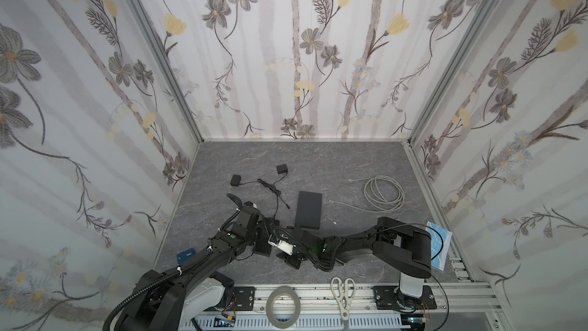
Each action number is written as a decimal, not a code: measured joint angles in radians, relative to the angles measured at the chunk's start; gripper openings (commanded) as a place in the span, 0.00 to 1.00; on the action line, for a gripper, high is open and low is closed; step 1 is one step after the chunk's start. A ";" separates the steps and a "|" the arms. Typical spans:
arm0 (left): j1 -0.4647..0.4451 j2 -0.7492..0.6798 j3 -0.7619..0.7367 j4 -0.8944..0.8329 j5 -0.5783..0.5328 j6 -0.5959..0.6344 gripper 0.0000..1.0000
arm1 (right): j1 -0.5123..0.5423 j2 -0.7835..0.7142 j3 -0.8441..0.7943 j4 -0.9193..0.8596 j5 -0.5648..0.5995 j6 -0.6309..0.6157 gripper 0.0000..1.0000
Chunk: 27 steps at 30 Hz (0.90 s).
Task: Insert the plug into the switch port
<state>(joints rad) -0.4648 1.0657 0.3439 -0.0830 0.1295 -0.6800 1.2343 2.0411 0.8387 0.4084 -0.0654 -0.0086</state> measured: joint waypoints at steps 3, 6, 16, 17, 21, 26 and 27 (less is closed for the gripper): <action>0.002 0.001 -0.003 0.003 -0.012 0.000 0.91 | -0.001 0.008 0.010 0.000 0.002 -0.001 0.33; 0.002 0.001 -0.005 0.004 -0.029 0.000 0.91 | -0.003 0.013 0.018 0.000 0.003 -0.004 0.33; 0.003 -0.005 -0.017 0.019 -0.034 -0.004 0.90 | -0.010 0.016 0.023 -0.001 0.004 -0.019 0.27; 0.003 -0.005 -0.017 0.019 -0.034 -0.005 0.90 | -0.010 0.016 0.023 -0.001 0.004 -0.019 0.27; 0.003 -0.005 -0.019 0.023 -0.036 -0.012 0.89 | -0.011 0.020 0.027 -0.001 0.005 -0.018 0.28; 0.003 -0.002 -0.024 0.037 -0.037 -0.017 0.89 | -0.011 0.021 0.028 -0.001 0.007 -0.017 0.18; 0.003 0.000 -0.026 0.043 -0.039 -0.021 0.89 | -0.011 0.021 0.029 -0.001 0.013 -0.016 0.15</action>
<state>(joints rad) -0.4622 1.0653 0.3180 -0.0395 0.0906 -0.7013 1.2236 2.0624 0.8677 0.4076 -0.0528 -0.0242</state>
